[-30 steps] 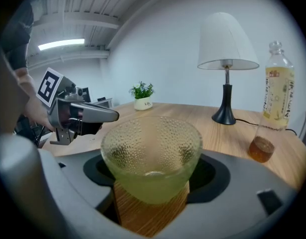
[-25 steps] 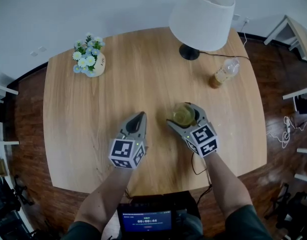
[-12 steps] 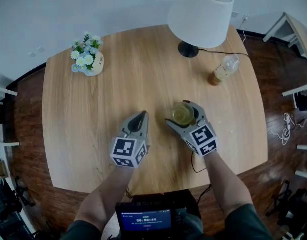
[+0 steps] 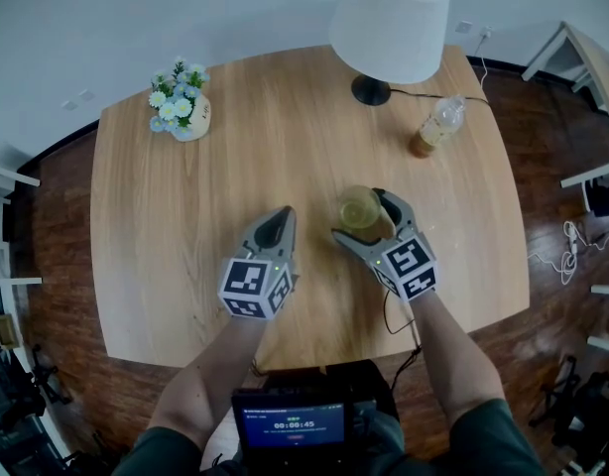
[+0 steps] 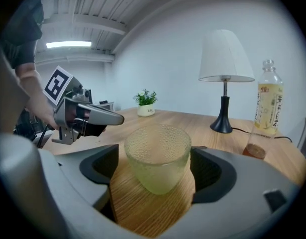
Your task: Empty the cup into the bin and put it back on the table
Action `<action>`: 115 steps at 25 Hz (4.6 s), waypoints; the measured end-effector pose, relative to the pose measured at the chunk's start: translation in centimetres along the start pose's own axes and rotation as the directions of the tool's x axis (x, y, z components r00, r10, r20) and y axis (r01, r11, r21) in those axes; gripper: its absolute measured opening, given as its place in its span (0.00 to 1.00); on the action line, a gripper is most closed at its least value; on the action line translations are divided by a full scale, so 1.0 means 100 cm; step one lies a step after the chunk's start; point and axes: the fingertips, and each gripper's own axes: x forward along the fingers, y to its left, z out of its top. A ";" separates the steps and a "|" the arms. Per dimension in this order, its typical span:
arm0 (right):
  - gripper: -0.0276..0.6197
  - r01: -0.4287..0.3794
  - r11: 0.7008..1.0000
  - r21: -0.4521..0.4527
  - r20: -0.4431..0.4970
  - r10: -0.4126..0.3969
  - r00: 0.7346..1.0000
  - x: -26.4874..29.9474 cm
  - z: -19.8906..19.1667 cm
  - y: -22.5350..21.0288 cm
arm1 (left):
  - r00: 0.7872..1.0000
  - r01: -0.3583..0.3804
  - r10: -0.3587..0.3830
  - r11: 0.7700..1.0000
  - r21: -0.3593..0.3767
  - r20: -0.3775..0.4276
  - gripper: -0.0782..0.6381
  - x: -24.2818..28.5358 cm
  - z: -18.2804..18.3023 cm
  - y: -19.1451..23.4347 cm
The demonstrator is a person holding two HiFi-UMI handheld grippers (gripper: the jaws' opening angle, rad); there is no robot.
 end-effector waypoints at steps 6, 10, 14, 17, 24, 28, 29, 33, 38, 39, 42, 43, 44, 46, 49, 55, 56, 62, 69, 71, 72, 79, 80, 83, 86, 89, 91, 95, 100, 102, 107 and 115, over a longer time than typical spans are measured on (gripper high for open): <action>0.75 0.017 1.000 0.014 0.028 -0.017 0.999 -0.031 0.004 0.006 | 1.000 -0.002 0.002 1.000 0.004 0.025 0.11 -0.022 0.013 -0.018; 0.75 0.045 0.998 0.037 0.070 -0.048 0.996 -0.060 0.010 0.005 | 0.999 -0.016 0.016 1.000 -0.002 0.051 0.11 -0.041 0.021 -0.029; 0.66 0.035 0.999 0.031 0.093 -0.038 0.995 -0.087 0.015 0.014 | 0.997 -0.026 0.026 1.000 -0.003 0.071 0.11 -0.060 0.025 -0.043; 0.55 0.038 0.999 0.028 0.125 -0.042 0.991 -0.106 0.021 0.019 | 0.996 -0.030 0.030 1.000 0.002 0.080 0.11 -0.074 0.027 -0.055; 0.40 -0.015 0.998 -0.062 0.138 0.023 0.990 -0.136 0.032 0.047 | 0.989 -0.031 0.029 0.999 0.013 0.144 0.11 -0.109 0.045 -0.076; 0.30 -0.004 0.998 -0.058 0.178 0.014 0.984 -0.148 0.045 0.059 | 0.985 -0.043 0.036 0.998 0.039 0.170 0.11 -0.130 0.055 -0.082; 0.27 -0.006 0.999 -0.052 0.184 0.015 0.983 -0.151 0.048 0.062 | 0.985 -0.041 0.033 0.998 0.039 0.171 0.11 -0.134 0.056 -0.083; 0.05 0.032 0.997 -0.076 0.200 -0.016 0.980 -0.163 0.055 0.070 | 0.980 -0.027 0.022 0.999 0.026 0.196 0.11 -0.151 0.060 -0.086; 0.05 0.064 0.997 -0.036 0.222 -0.055 0.973 -0.184 0.069 0.085 | 0.973 -0.005 -0.004 0.999 0.036 0.233 0.11 -0.178 0.068 -0.089; 0.05 0.073 0.997 -0.034 0.219 -0.064 0.974 -0.187 0.070 0.089 | 0.971 -0.003 -0.007 0.999 0.041 0.240 0.11 -0.184 0.069 -0.089; 0.05 0.098 0.995 -0.035 0.214 -0.089 0.973 -0.196 0.071 0.103 | 0.967 0.006 -0.017 0.999 0.042 0.253 0.11 -0.203 0.072 -0.089; 0.05 0.101 0.994 -0.032 0.220 -0.092 0.971 -0.200 0.072 0.109 | 0.966 0.013 -0.022 0.999 0.036 0.256 0.11 -0.211 0.072 -0.089; 0.05 0.104 0.994 -0.029 0.231 -0.095 0.968 -0.205 0.074 0.114 | 0.964 0.022 -0.030 0.999 0.033 0.263 0.11 -0.218 0.074 -0.091; 0.05 0.112 0.993 -0.028 0.251 -0.102 0.963 -0.216 0.079 0.125 | 0.958 0.042 -0.054 0.998 0.046 0.280 0.11 -0.232 0.079 -0.096; 0.05 0.133 0.991 -0.017 0.259 -0.124 0.958 -0.228 0.085 0.137 | 0.950 0.069 -0.089 0.995 0.078 0.301 0.11 -0.249 0.088 -0.103; 0.04 0.168 0.985 0.038 0.303 -0.171 0.937 -0.254 0.098 0.154 | 0.935 0.086 -0.113 0.992 0.097 0.335 0.11 -0.279 0.096 -0.105; 0.04 0.168 0.985 0.042 0.307 -0.173 0.936 -0.258 0.100 0.157 | 0.934 0.078 -0.114 0.990 0.118 0.338 0.11 -0.283 0.097 -0.107; 0.04 0.205 0.979 0.019 0.284 -0.202 0.937 -0.271 0.103 0.174 | 0.928 0.059 -0.113 0.985 0.161 0.355 0.11 -0.303 0.098 -0.111; 0.04 0.233 0.972 0.020 0.266 -0.230 0.936 -0.284 0.104 0.180 | 0.925 0.143 -0.185 0.979 0.147 0.332 0.11 -0.311 0.096 -0.122; 0.04 0.235 0.972 0.021 0.265 -0.232 0.936 -0.289 0.104 0.181 | 0.922 0.153 -0.195 0.977 0.147 0.334 0.11 -0.313 0.098 -0.127; 0.04 0.239 0.971 0.023 0.267 -0.236 0.934 -0.291 0.104 0.180 | 0.921 0.157 -0.198 0.977 0.147 0.334 0.11 -0.315 0.100 -0.130; 0.04 0.230 0.973 0.034 0.282 -0.230 0.932 -0.304 0.108 0.169 | 0.917 0.118 -0.165 0.982 0.150 0.362 0.11 -0.321 0.112 -0.143; 0.04 0.227 0.973 0.032 0.287 -0.227 0.931 -0.306 0.109 0.167 | 0.917 0.109 -0.158 0.983 0.151 0.366 0.11 -0.321 0.114 -0.145; 0.04 0.219 0.975 0.034 0.297 -0.219 0.929 -0.314 0.112 0.160 | 0.916 0.110 -0.161 0.982 0.155 0.367 0.11 -0.318 0.119 -0.155; 0.04 0.210 0.977 0.037 0.300 -0.211 0.930 -0.321 0.112 0.156 | 0.916 0.114 -0.168 0.980 0.164 0.365 0.11 -0.317 0.125 -0.165; 0.04 0.195 0.980 0.036 0.297 -0.197 0.934 -0.324 0.112 0.155 | 0.918 0.130 -0.184 0.977 0.172 0.351 0.11 -0.316 0.127 -0.174; 0.04 0.181 0.983 0.032 0.296 -0.182 0.938 -0.327 0.112 0.156 | 0.922 0.135 -0.189 0.975 0.176 0.339 0.11 -0.317 0.125 -0.177; 0.04 0.167 0.985 0.035 0.291 -0.170 0.941 -0.336 0.107 0.156 | 0.920 0.130 -0.188 0.975 0.183 0.345 0.11 -0.322 0.127 -0.183; 0.04 0.156 0.987 0.037 0.292 -0.160 0.943 -0.345 0.102 0.161 | 0.917 0.134 -0.193 0.973 0.188 0.350 0.11 -0.329 0.129 -0.190; 0.04 0.153 0.987 0.041 0.294 -0.159 0.943 -0.347 0.102 0.162 | 0.916 0.135 -0.191 0.975 0.177 0.354 0.11 -0.332 0.131 -0.190; 0.04 0.148 0.988 0.036 0.292 -0.152 0.944 -0.352 0.103 0.165 | 0.914 0.124 -0.178 0.978 0.166 0.365 0.11 -0.345 0.134 -0.187; 0.04 0.164 0.985 0.058 0.297 -0.174 0.939 -0.362 0.098 0.163 | 0.910 0.107 -0.164 0.980 0.167 0.380 0.11 -0.352 0.133 -0.180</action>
